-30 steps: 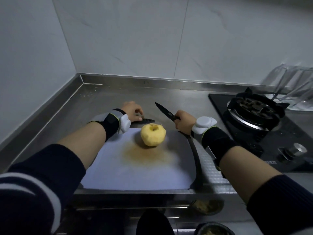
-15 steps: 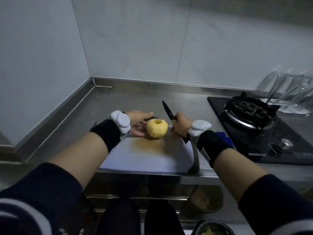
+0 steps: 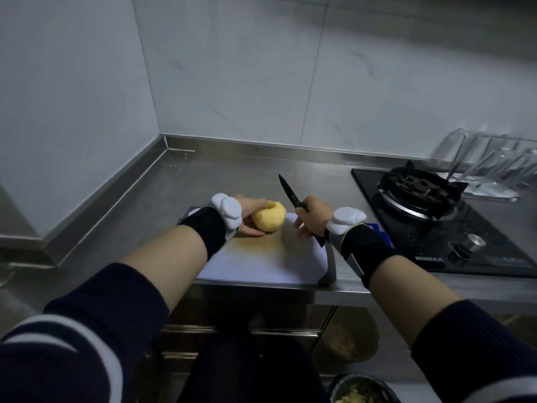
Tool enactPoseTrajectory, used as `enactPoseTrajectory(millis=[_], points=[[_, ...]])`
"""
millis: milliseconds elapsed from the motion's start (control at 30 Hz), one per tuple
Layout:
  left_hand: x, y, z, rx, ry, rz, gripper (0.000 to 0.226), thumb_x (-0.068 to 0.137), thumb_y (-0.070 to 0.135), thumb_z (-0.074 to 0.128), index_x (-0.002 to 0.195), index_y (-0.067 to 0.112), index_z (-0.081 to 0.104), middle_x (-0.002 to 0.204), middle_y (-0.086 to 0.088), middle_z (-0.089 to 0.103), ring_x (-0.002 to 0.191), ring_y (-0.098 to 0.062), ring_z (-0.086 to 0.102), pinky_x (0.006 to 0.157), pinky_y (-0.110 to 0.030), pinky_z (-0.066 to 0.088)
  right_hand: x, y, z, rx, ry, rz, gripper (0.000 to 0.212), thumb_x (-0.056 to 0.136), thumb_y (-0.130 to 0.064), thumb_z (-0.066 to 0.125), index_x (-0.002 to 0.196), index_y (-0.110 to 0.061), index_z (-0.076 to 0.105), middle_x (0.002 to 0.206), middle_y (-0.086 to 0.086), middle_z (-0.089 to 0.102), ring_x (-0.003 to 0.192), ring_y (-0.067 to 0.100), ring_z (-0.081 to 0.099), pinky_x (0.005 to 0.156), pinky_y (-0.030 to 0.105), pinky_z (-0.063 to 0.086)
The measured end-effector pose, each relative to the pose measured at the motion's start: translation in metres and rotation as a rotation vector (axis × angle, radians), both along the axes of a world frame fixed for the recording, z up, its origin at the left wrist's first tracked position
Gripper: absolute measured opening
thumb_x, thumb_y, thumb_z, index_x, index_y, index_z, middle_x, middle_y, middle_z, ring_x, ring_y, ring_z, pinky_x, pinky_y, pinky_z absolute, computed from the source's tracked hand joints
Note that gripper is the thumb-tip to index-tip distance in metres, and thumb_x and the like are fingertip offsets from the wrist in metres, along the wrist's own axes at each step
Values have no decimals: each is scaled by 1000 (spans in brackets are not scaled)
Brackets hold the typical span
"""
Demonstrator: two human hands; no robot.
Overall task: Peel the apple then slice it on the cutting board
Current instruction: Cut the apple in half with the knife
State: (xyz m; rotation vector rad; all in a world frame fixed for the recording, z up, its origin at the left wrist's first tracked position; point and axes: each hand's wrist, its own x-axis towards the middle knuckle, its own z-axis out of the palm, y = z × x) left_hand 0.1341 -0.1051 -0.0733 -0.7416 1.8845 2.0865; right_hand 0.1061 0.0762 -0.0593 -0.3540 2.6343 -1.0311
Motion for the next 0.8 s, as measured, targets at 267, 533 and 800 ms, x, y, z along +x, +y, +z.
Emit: enactPoseTrajectory(millis=[267, 533, 800], points=[[18, -20, -1, 20, 7, 44, 35, 79, 23, 79, 104, 9, 59, 124, -17, 58, 110, -33, 59, 59, -43, 60, 9, -18, -1, 214, 259, 94, 19, 99, -17, 43, 100, -1, 53, 96, 20, 61, 82, 34, 55, 65, 32, 36], [20, -26, -5, 69, -2, 20, 19, 87, 22, 71, 101, 12, 63, 114, -13, 61, 101, -26, 62, 64, -40, 61, 11, -26, -3, 446, 385, 217, 33, 103, -38, 31, 88, -14, 49, 100, 16, 62, 85, 34, 55, 69, 32, 35], [21, -25, -18, 94, 4, 114, 18, 86, 26, 72, 93, 15, 60, 92, -1, 65, 86, -11, 63, 77, -29, 57, 15, -28, 10, 587, 506, 275, 34, 103, -40, 26, 85, -17, 43, 95, 10, 60, 76, 29, 47, 67, 33, 36]])
